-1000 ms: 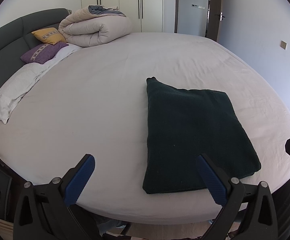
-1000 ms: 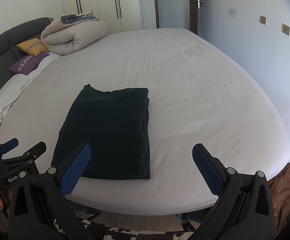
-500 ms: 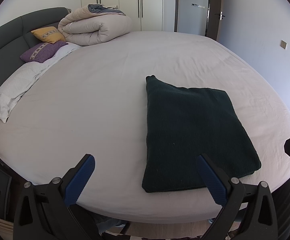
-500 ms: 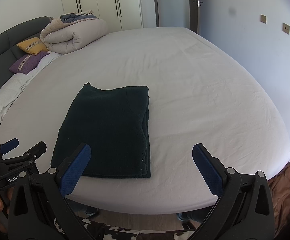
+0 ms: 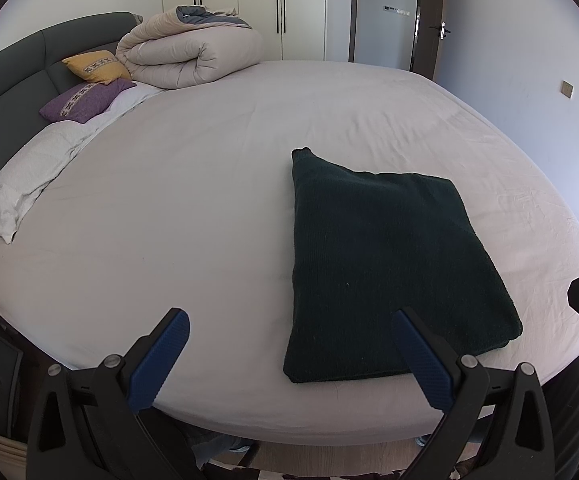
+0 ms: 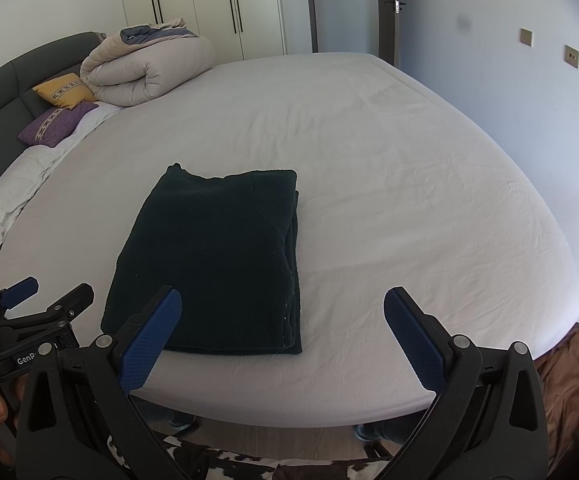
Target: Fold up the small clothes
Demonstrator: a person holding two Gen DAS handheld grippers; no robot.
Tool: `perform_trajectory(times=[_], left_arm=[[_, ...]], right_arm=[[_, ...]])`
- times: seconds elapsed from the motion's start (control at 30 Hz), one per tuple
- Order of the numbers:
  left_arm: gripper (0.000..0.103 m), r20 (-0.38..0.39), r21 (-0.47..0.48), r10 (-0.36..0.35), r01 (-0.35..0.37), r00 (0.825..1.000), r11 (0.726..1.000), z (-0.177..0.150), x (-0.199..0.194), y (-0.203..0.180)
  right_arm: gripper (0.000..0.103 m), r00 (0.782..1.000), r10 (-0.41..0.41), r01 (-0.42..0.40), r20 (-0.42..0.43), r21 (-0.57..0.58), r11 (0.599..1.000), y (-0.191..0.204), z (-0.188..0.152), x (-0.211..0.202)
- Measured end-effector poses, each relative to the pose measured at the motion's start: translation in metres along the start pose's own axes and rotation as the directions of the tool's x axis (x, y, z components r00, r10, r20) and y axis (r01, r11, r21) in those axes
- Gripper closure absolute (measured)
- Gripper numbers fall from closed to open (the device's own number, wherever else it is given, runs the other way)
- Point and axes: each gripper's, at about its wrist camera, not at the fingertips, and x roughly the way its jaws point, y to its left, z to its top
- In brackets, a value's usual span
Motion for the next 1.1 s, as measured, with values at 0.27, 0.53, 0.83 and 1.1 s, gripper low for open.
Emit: perform_trajectory(times=[0.27,0.53,0.83,1.1], left_arm=[[0.0,-0.006,0.0,-0.006,0.006,1.0,1.0,-0.0014,0.0008,0.001],[0.0,-0.007,-0.002,-0.008,0.008,1.0,1.0,-0.001,0.0019,0.0017],[0.0,-0.006,0.003,-0.012,0.013,1.0,1.0,-0.0012,0.0014,0.0006],[0.0,-0.008,0.001,-0.014,0.014,1.0,1.0,-0.0007,0.0008,0.0001]], right_arm=[[0.0,1.0,0.001,-0.001,-0.002,0.0,1.0,0.0001,-0.0019,0.002],[0.0,1.0,0.0,0.0,-0.004,-0.002,1.0,0.0009,-0.0032,0.0034],[0.0,1.0,0.001,-0.001,-0.005,-0.002,1.0,0.0017,-0.0038,0.0037],[0.0,1.0,0.001,-0.001,-0.007,-0.003,1.0,0.0021,-0.0039,0.0041]])
